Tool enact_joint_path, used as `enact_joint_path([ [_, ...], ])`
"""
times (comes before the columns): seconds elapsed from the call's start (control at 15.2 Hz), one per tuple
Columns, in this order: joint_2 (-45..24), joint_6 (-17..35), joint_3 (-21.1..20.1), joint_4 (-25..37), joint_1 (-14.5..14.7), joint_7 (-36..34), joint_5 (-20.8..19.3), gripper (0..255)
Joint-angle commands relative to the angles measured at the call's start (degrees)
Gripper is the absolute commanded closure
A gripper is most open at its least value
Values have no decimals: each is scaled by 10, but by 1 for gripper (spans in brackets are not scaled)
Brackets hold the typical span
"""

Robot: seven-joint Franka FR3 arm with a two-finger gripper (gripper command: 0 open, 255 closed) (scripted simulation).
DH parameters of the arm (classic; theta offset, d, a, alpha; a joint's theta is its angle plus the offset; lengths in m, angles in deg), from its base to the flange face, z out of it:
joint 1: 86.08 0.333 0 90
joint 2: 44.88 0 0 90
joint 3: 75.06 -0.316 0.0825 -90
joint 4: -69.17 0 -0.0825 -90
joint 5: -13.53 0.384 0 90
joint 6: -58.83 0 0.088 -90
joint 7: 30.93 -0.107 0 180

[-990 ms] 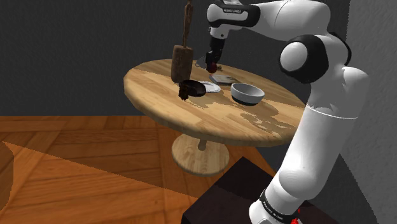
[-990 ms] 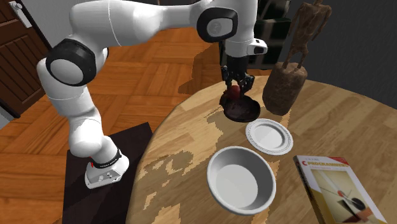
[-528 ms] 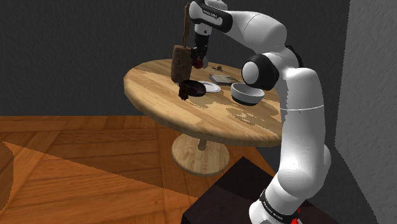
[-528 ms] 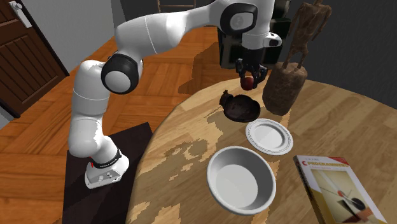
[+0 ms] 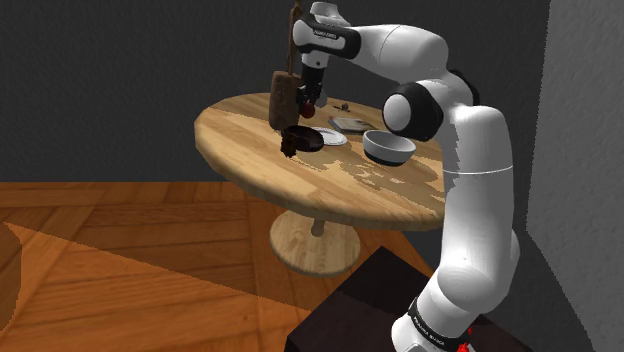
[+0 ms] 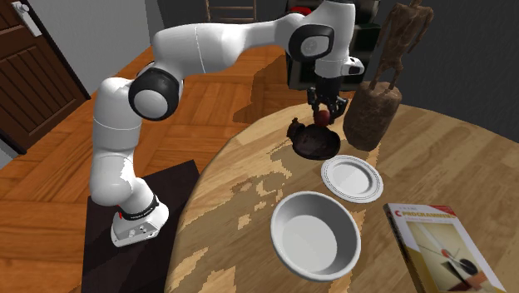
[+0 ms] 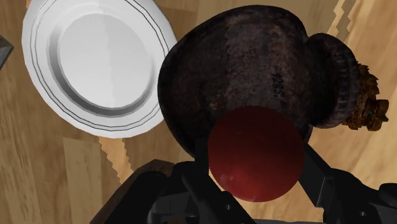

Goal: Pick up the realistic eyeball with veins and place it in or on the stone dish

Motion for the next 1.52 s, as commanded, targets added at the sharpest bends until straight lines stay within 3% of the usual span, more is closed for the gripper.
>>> enact_joint_path([
  [0.0, 4, 18, 0, -21, 2, 0, -1, 255],
  [0.26, 13, 51, 0, -64, 7, -1, -3, 255],
  [0.73, 13, 51, 0, -64, 7, -1, -3, 255],
  [0.79, 13, 51, 0, -64, 7, -1, -3, 0],
  [1.12, 13, 51, 0, -64, 7, -1, -3, 0],
  [1.39, -5, -33, 0, 38, -2, -2, 1, 0],
  [1.45, -5, -33, 0, 38, -2, -2, 1, 0],
])
